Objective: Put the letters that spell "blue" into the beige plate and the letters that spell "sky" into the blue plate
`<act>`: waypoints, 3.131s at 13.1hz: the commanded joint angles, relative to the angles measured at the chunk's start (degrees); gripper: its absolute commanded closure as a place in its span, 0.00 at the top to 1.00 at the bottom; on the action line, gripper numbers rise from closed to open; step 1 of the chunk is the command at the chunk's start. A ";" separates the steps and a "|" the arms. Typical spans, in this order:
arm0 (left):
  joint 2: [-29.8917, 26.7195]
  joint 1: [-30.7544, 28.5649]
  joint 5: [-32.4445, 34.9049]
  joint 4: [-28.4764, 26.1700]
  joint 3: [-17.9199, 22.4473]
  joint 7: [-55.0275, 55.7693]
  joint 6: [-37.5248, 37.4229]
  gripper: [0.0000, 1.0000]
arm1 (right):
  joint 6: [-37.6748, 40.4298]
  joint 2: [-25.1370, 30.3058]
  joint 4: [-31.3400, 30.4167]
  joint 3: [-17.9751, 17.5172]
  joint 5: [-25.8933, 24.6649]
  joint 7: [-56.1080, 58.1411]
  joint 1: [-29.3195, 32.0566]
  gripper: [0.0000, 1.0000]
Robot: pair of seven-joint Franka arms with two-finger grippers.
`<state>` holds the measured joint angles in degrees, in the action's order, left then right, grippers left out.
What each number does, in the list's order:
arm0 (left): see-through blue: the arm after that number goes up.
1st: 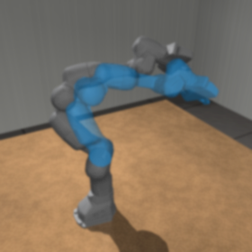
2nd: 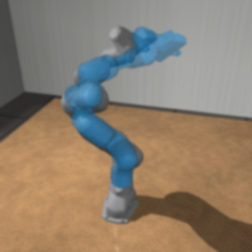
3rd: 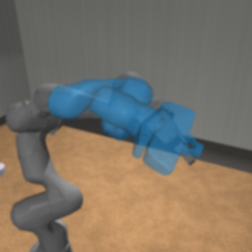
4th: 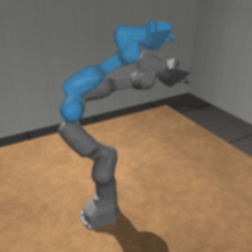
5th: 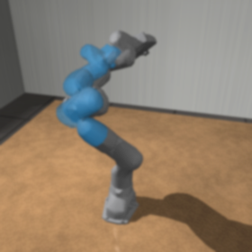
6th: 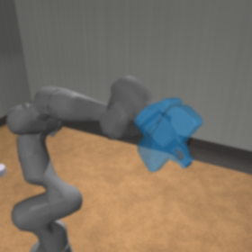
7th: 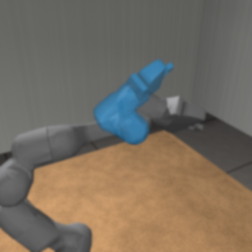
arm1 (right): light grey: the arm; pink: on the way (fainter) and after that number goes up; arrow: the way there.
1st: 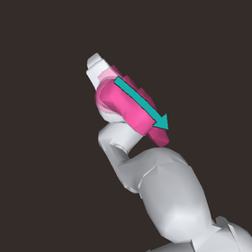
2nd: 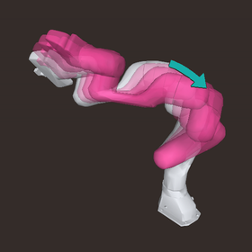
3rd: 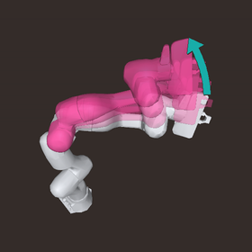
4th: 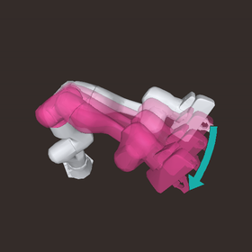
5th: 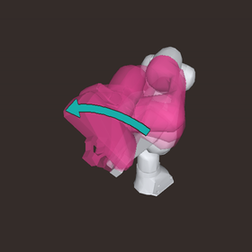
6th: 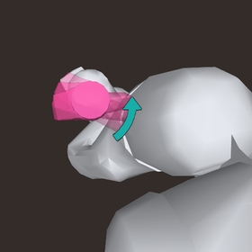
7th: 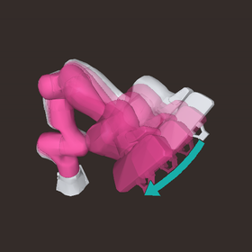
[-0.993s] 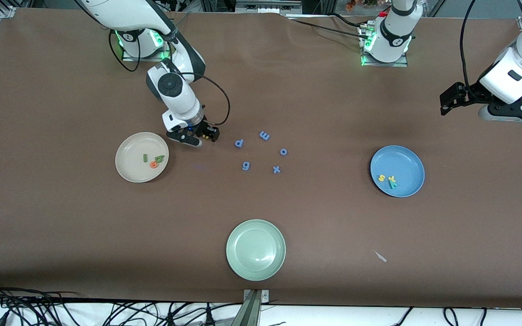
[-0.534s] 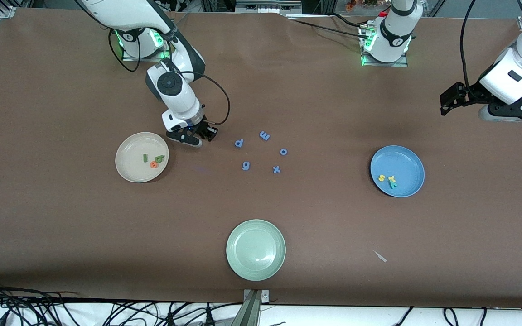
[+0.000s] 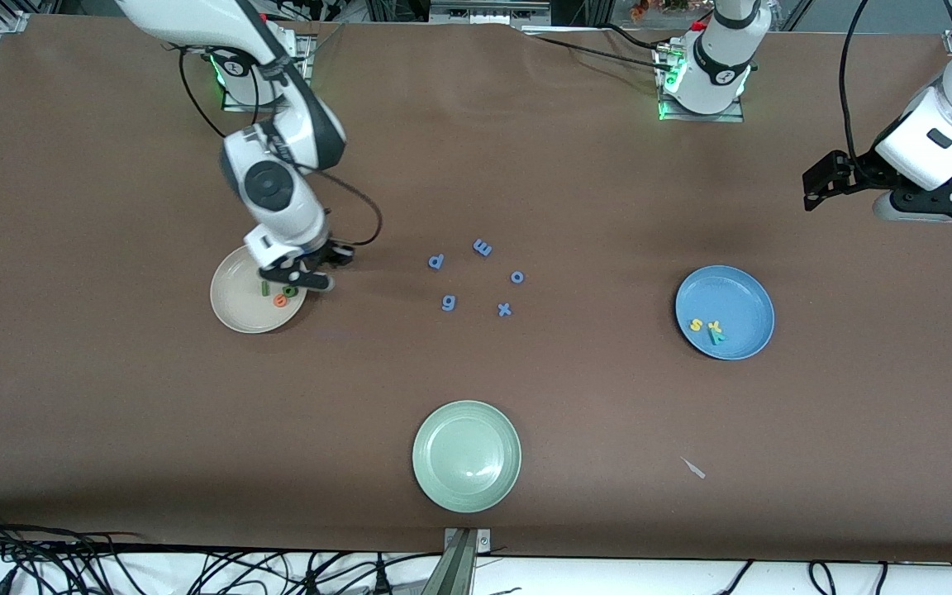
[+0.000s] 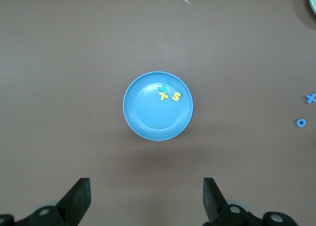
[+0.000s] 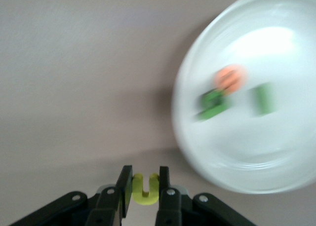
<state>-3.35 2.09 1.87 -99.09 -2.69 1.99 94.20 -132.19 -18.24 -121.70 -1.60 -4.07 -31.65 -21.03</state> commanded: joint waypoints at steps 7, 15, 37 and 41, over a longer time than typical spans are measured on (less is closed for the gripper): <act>0.62 -0.15 -1.08 1.71 0.14 -1.03 -1.47 1.00 | 2.55 1.28 -1.44 12.31 17.23 25.94 -0.07 0.83; 0.62 -0.15 -1.08 1.71 0.14 -1.03 -1.47 1.00 | 30.13 1.28 25.78 14.34 9.27 26.29 0.02 0.98; 0.62 -0.07 -1.08 1.71 0.14 -1.03 -2.17 1.00 | 45.53 16.75 30.11 -0.07 2.75 33.14 19.79 1.00; 0.62 -0.07 -1.08 1.71 0.14 -1.03 -2.18 1.00 | 45.62 16.66 31.61 0.10 1.70 33.23 19.88 1.00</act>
<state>-3.30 2.06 1.87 -99.00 -2.69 1.99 93.43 -86.50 -2.72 -90.16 -0.60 -1.13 0.78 -2.26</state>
